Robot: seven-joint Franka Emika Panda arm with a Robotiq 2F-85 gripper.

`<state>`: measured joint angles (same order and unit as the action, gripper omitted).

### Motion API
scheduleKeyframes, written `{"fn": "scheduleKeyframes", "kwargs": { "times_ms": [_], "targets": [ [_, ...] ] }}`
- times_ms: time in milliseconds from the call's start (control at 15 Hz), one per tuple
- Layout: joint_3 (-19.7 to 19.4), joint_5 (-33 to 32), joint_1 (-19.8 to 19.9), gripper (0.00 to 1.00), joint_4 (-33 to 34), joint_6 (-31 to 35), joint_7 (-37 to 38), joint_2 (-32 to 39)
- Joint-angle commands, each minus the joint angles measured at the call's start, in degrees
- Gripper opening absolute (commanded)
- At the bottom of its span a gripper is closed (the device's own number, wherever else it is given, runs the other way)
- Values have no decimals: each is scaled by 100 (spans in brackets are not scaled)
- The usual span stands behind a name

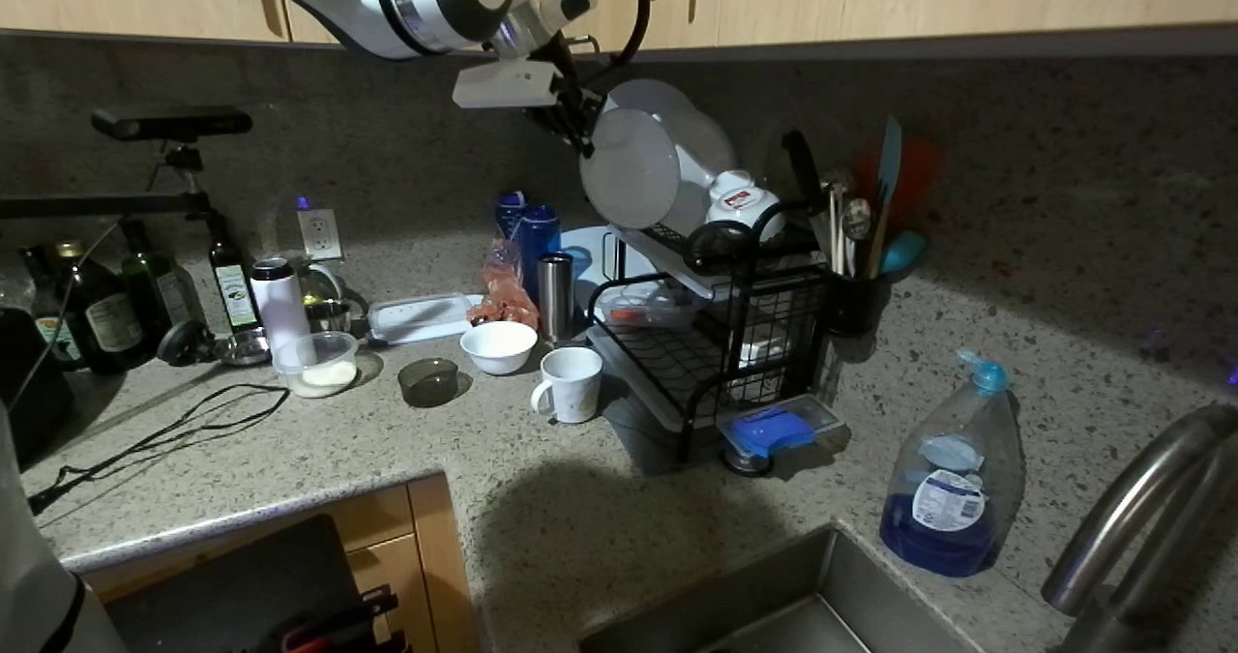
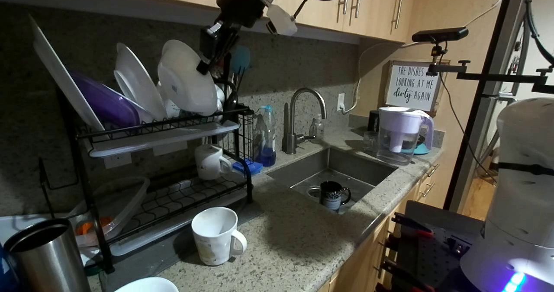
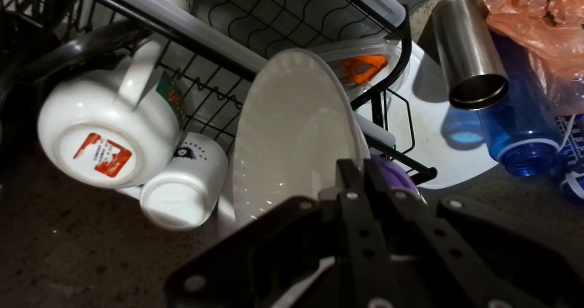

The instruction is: Move the bowl from the dish rack to the counter

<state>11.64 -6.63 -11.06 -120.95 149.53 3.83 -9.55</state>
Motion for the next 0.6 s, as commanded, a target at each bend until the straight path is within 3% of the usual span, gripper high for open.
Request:
{"fn": "scheduleKeyframes", "kwargs": {
  "times_ms": [0, 533],
  "targets": [
    [54, -41, 61, 5, -273, -171, 174, -249],
    [70, 13, 47, 5, -588, -145, 159, -576]
  ]
}}
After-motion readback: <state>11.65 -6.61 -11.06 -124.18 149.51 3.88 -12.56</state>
